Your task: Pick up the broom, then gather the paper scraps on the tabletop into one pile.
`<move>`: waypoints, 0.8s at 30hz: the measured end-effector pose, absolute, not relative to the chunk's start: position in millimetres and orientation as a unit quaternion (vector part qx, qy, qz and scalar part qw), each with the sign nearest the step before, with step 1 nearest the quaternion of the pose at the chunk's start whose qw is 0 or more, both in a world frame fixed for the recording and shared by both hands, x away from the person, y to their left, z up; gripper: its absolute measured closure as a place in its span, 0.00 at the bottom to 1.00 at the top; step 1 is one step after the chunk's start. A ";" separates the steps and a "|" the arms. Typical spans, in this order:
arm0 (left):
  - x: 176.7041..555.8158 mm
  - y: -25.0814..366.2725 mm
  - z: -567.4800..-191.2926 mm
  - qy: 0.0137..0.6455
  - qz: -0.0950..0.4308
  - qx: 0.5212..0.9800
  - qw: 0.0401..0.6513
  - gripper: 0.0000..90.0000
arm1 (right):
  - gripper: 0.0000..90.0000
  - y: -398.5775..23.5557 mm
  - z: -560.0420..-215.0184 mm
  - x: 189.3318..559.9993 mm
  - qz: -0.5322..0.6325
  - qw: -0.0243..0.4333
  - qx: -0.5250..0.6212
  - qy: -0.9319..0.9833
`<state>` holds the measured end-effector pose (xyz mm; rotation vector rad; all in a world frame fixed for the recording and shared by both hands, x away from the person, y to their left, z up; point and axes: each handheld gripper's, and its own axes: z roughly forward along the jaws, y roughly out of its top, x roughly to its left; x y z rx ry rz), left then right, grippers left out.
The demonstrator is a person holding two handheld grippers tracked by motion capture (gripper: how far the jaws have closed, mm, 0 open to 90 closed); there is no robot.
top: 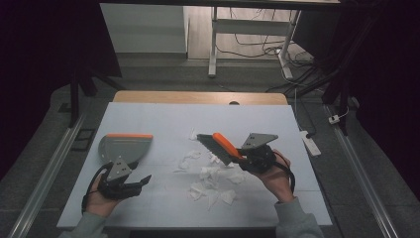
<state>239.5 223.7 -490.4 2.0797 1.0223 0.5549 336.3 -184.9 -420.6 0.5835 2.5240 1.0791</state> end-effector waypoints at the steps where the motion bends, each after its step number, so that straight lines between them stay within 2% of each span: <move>1: 240.0 225.3 -491.5 0.405 0.216 0.807 0.372 0.37 | 0.77 -185.8 -420.1 336.4 0.382 0.166 0.211 0.884; 24: 250.5 225.6 -498.2 0.409 0.200 0.805 0.380 0.32 | 0.77 -228.4 -405.6 349.1 0.373 0.200 0.315 0.849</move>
